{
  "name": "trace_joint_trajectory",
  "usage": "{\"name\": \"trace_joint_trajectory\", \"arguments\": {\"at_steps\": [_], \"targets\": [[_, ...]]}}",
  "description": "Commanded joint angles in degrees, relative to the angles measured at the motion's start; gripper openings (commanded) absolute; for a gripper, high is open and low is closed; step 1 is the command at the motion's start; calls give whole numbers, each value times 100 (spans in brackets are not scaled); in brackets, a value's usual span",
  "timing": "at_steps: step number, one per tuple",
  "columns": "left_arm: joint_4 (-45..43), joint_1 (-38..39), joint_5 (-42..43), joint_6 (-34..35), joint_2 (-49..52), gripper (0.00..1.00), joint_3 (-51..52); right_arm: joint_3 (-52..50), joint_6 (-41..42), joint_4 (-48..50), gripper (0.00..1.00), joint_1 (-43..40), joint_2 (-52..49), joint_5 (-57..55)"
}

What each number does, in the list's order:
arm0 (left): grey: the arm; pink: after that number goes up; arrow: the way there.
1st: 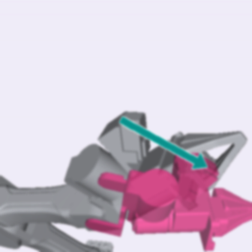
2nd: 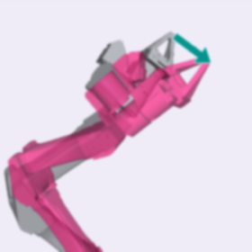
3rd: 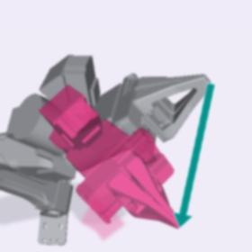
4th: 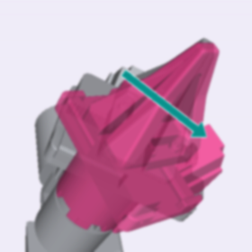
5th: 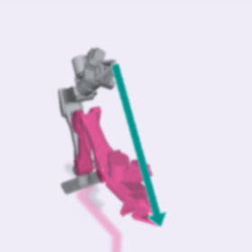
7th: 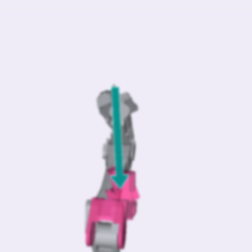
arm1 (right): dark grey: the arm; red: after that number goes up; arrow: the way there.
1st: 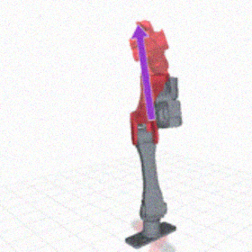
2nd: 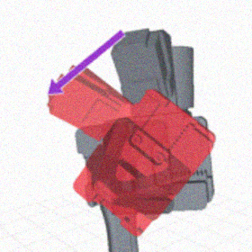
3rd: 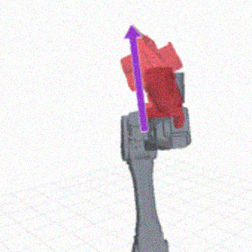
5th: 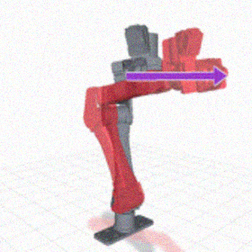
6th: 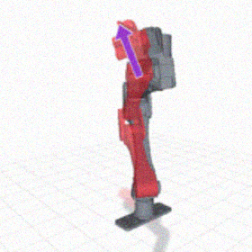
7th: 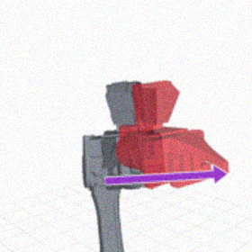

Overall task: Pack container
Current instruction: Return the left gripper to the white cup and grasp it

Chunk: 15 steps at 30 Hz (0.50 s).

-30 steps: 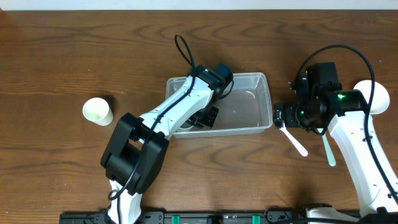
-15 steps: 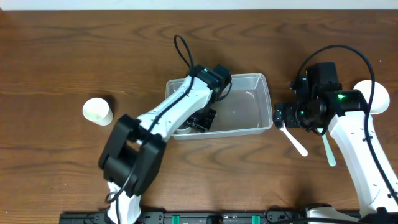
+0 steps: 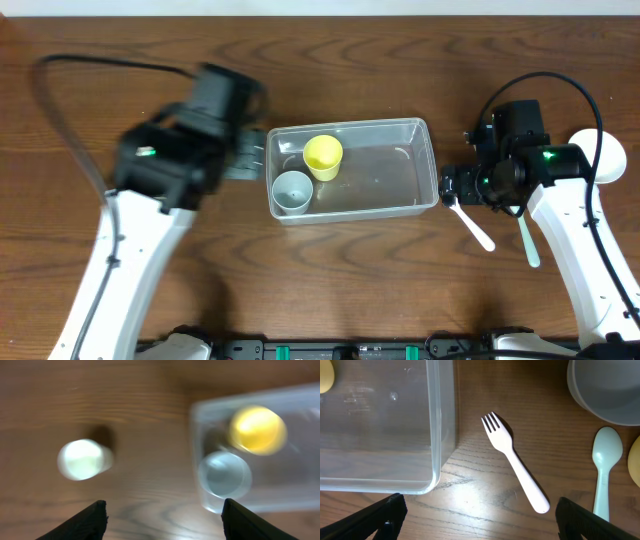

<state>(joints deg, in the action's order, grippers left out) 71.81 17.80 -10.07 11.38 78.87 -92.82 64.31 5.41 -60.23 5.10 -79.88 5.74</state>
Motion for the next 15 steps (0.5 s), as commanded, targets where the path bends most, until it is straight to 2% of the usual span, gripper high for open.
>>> {"name": "trace_joint_trajectory", "arguments": {"at_steps": [1, 7, 15], "targets": [[9, -874, -61, -11, 122, 77, 0, 31, -55, 0, 96, -63, 4, 33], [-146, -2076, 549, -17, 894, 77, 133, 31, -55, 17, 97, -63, 4, 33], [-227, -2524, 861, -26, 2544, 76, 153, 31, -55, 17, 97, -63, 4, 33]]}}
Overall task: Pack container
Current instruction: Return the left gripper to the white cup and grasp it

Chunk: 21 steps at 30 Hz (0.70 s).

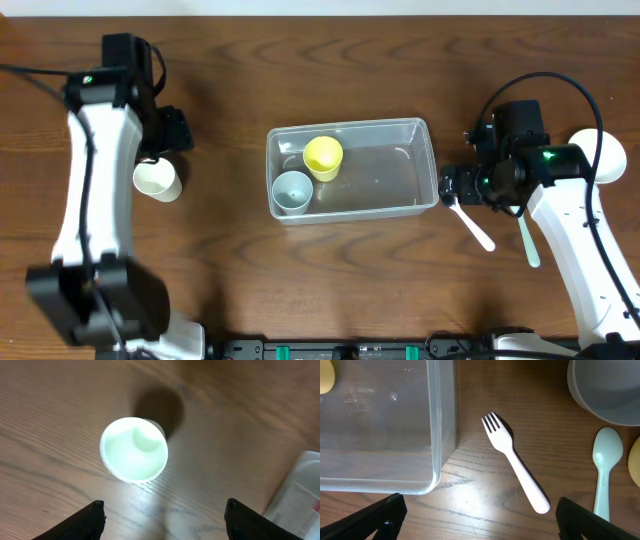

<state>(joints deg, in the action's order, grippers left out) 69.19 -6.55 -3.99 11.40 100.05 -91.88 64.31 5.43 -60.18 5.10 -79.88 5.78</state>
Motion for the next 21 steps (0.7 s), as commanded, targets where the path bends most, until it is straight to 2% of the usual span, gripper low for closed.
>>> {"name": "trace_joint_trajectory", "arguments": {"at_steps": [1, 6, 8, 12, 21], "targets": [[35, -103, 256, -35, 570, 73, 59, 31, -57, 13, 97, -66, 4, 28], [31, -116, 382, -103, 1263, 70, 59, 31, -57, 13, 97, -66, 4, 28], [11, -116, 382, -103, 1462, 65, 59, 31, -57, 11, 97, -66, 4, 28], [-15, -144, 380, -105, 1659, 38, 59, 31, -57, -4, 97, -66, 4, 28], [15, -219, 352, -127, 1674, 13, 59, 31, -57, -13, 97, -66, 4, 28]]}}
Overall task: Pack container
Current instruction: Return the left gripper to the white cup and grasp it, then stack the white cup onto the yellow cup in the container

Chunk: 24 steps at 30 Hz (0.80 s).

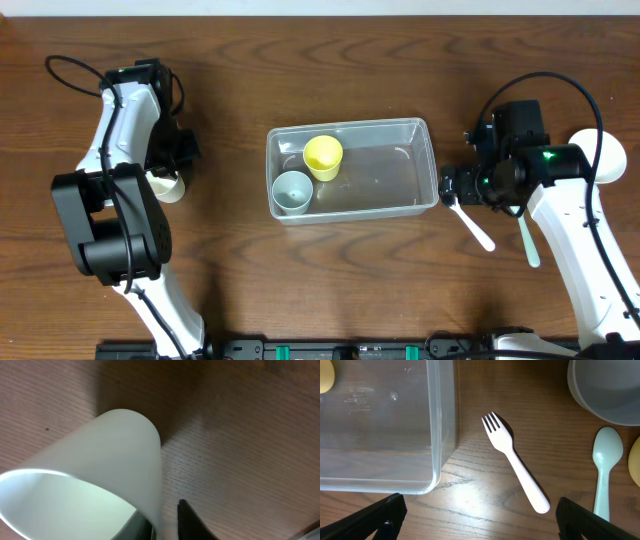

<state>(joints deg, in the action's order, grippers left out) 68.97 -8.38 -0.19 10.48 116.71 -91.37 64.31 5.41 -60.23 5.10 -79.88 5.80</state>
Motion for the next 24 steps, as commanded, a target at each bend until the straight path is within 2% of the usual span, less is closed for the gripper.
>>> {"name": "trace_joint_trajectory", "arguments": {"at_steps": [1, 3, 11, 15, 19, 24], "targets": [[37, -35, -31, -33, 9, 11, 9, 31, -55, -11, 97, -66, 4, 26], [39, -35, -31, -33, 9, 6, 9, 31, -55, -11, 97, -66, 4, 24], [107, 2, -15, -28, -96, 6, -15, 31, -55, -4, 97, -66, 4, 24], [328, 234, 111, -28, -612, 6, -129, 31, -55, -2, 97, -63, 4, 24], [411, 796, 111, -28, -1648, 6, -162, 31, -55, -2, 97, -66, 4, 24], [369, 1961, 111, -31, -2850, 6, -291, 31, -55, 24, 97, -63, 4, 26]]}}
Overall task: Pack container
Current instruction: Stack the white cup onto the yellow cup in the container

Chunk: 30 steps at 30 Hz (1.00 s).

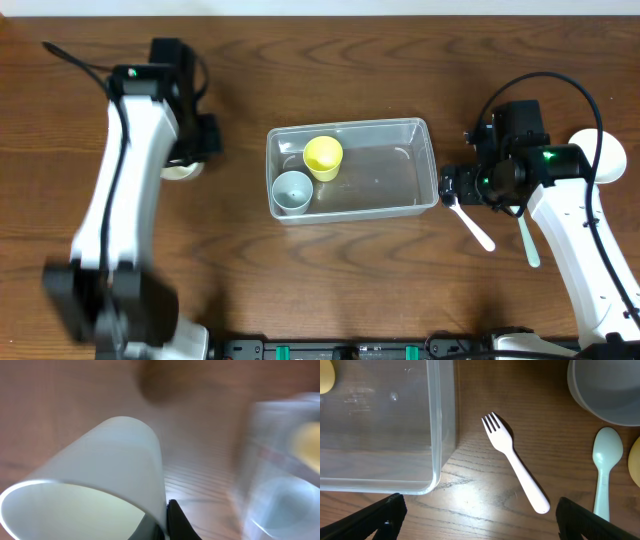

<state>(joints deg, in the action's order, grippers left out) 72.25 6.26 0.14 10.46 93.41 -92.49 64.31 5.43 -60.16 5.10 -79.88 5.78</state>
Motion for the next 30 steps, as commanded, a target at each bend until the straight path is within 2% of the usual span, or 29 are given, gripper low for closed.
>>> {"name": "trace_joint_trajectory", "arguments": {"at_steps": [1, 5, 11, 16, 21, 30], "targets": [[35, 737, 79, -28, -645, 6, -212, 31, -57, 17, 97, -66, 4, 28], [-105, 1725, 98, -37, -769, 6, -310, 31, -57, 17, 97, -66, 4, 28], [-828, 2535, 96, -382, -365, 6, -310, 31, -57, 11, 97, -63, 4, 28], [-1246, 2702, 107, -684, 177, 6, -310, 31, -57, 11, 97, -66, 4, 28], [-1283, 2708, 380, -769, 730, 6, -310, 31, -57, 13, 97, -66, 4, 26], [-1408, 2710, 380, -855, 1261, 6, -310, 31, -57, 15, 97, -63, 4, 28]]}}
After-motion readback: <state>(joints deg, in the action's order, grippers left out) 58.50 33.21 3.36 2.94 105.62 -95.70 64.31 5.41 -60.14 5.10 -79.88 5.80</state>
